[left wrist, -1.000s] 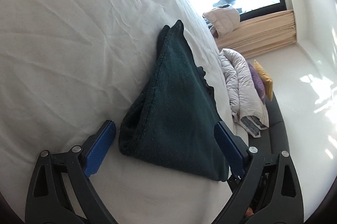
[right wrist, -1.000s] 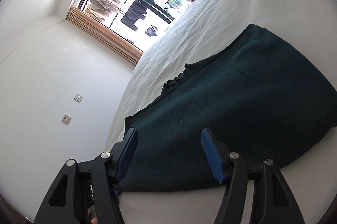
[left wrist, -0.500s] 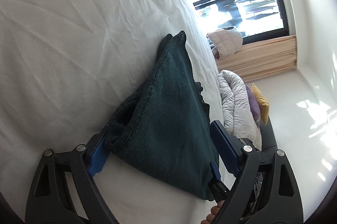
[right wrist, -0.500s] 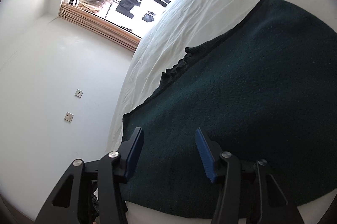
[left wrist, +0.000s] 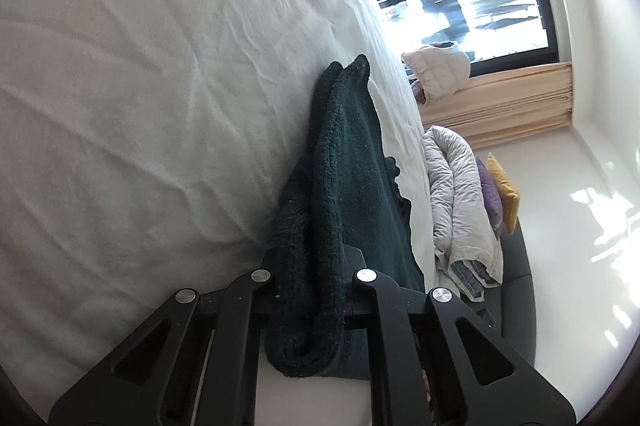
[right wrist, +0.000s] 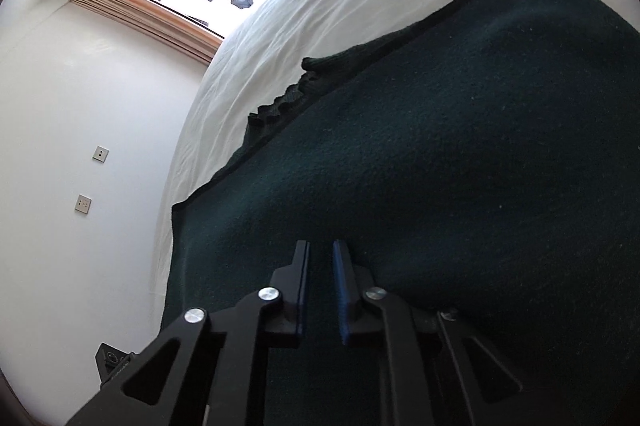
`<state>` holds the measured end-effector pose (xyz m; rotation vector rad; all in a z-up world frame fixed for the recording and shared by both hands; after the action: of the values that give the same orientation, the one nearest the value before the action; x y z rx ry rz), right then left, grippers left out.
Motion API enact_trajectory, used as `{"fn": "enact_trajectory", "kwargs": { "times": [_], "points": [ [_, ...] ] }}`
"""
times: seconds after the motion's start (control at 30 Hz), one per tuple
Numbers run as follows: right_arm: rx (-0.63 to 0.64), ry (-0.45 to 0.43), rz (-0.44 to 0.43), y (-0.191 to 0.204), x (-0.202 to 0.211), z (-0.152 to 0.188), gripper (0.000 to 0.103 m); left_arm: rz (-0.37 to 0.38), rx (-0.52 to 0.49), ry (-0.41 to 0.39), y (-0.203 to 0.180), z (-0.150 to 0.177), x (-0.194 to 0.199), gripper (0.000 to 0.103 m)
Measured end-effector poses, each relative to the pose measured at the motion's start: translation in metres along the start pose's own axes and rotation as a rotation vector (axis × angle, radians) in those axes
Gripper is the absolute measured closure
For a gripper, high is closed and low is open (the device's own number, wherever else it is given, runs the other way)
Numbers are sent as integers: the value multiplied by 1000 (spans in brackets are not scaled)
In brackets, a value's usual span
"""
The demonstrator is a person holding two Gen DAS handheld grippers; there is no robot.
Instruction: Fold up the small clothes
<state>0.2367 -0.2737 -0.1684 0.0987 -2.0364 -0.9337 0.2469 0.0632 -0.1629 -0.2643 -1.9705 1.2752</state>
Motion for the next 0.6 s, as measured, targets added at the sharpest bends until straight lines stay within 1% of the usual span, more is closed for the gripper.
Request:
{"fn": "enact_trajectory", "kwargs": {
  "times": [0.13, 0.27, 0.33, 0.4, 0.43, 0.47, 0.5, 0.53, 0.6],
  "points": [
    [15, 1, 3, -5, -1, 1, 103, -3, -41, -23, -15, 1, 8, 94],
    [45, -22, 4, -5, -1, 5, 103, 0, -120, -50, -42, 1, 12, 95],
    [46, -19, -22, -6, 2, 5, 103, 0, -174, -60, -62, 3, 12, 95],
    [13, -13, -77, -9, 11, 4, 103, 0, -236, -64, -86, 7, 8, 95],
    [-13, -13, -109, -12, 18, 3, 100, 1, -273, -65, -99, 9, 7, 95],
    [-38, -27, -139, -16, 28, -1, 88, 4, -318, -65, -114, 13, 4, 95],
    [-60, -53, -171, -21, 39, -5, 71, 8, -367, -62, -130, 18, 0, 95],
    [-75, -78, -198, -25, 52, -11, 64, 12, -416, -56, -147, 25, -6, 95],
    [-90, -116, -221, -34, 73, -24, 39, 24, -525, -31, -182, 47, -22, 95]
  ]
}}
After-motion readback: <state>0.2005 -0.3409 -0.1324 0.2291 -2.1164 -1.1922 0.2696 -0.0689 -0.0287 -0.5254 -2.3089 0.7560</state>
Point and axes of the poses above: each gripper's, at about its wrist camera, not at the fingertips, and x roughly against the way its jaws point, y to its left, z to its underside, the point moved 6 cm from there along -x, roughly the way its jaws point, and after that the axes turned 1 degree about -x, right-handed, at the moved point
